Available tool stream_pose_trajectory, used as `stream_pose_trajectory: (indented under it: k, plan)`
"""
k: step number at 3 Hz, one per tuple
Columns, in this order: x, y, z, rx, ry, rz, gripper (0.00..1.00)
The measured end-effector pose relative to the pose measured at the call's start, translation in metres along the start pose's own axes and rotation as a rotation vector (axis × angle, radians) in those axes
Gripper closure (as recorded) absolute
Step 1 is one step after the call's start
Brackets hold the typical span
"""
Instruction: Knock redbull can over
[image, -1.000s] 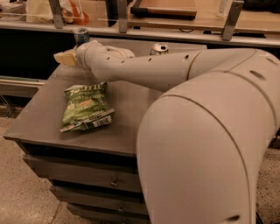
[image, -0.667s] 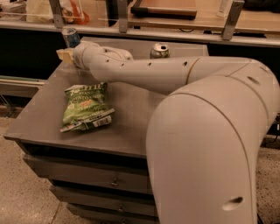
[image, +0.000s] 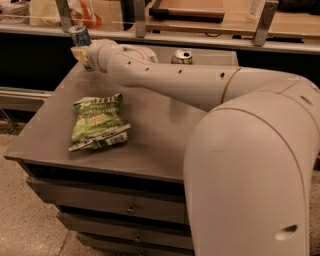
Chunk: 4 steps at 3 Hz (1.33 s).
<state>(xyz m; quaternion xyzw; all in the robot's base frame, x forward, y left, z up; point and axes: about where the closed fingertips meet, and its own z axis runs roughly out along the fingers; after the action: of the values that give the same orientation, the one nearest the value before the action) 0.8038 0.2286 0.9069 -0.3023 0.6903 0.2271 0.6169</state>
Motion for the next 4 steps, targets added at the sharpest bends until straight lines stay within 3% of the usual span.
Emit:
stream_pose_trajectory:
  k: [2, 3, 4]
  plan:
    - [-0.086, -0.014, -0.073, -0.052, 0.023, -0.068, 1.00]
    - [-0.126, -0.018, -0.088, -0.127, 0.008, -0.101, 1.00]
    - [-0.157, -0.042, -0.103, -0.160, 0.011, -0.218, 1.00]
